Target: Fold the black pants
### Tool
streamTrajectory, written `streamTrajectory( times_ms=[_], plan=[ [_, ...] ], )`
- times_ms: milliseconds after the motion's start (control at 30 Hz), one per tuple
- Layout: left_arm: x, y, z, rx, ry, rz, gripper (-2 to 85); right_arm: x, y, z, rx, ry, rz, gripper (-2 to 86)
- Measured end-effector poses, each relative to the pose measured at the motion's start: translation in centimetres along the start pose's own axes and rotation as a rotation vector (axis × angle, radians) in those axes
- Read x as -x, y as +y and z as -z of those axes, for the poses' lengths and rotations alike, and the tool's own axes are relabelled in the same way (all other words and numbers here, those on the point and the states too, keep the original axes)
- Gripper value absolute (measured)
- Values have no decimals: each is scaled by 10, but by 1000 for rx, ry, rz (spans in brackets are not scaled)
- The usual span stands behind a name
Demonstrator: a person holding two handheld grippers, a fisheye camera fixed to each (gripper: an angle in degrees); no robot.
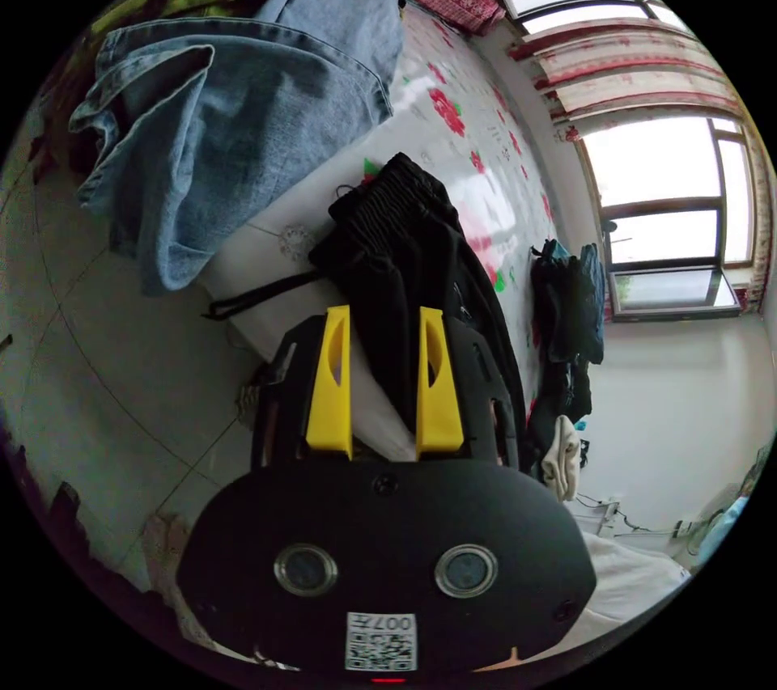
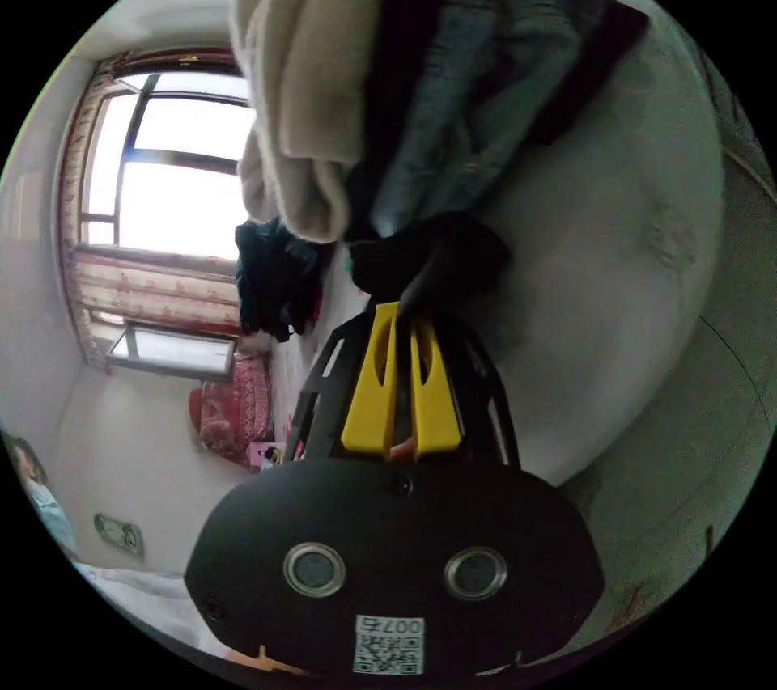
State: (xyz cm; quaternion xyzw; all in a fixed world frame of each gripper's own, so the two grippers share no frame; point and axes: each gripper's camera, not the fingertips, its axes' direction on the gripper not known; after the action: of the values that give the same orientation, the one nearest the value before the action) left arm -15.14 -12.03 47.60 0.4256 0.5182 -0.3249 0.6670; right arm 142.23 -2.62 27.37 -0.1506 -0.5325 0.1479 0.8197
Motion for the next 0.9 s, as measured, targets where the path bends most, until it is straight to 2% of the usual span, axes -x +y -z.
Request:
streamTrajectory(
  times_ms=[100,167,200,267,367,533,600,667,900],
  plan=[
    [12,-4,6,-28,32,33,119,59,13,-23,77,-149,215,0],
    [18,-7,12,-51,50,40,120,144,52,-47,232,-209,552,2],
    [21,-8,14,-53,54,39,120,166,68,-54,285,-216,649,4],
    [25,-8,14,-51,59,40,121,233,148,-83,482,-235,972,11],
    [31,-2,14,-63,74,40,121,257,260,-133,714,-211,1217,28],
    [46,8,21,-83,79,44,120,205,413,-225,1145,-10,1361,53],
    [51,10,26,-88,74,36,120,190,440,-228,1165,23,1421,61],
    [54,12,30,-90,68,26,120,180,452,-225,1100,68,1479,69],
    [56,10,16,-40,73,-24,117,157,454,-234,950,106,1439,89]
  ],
)
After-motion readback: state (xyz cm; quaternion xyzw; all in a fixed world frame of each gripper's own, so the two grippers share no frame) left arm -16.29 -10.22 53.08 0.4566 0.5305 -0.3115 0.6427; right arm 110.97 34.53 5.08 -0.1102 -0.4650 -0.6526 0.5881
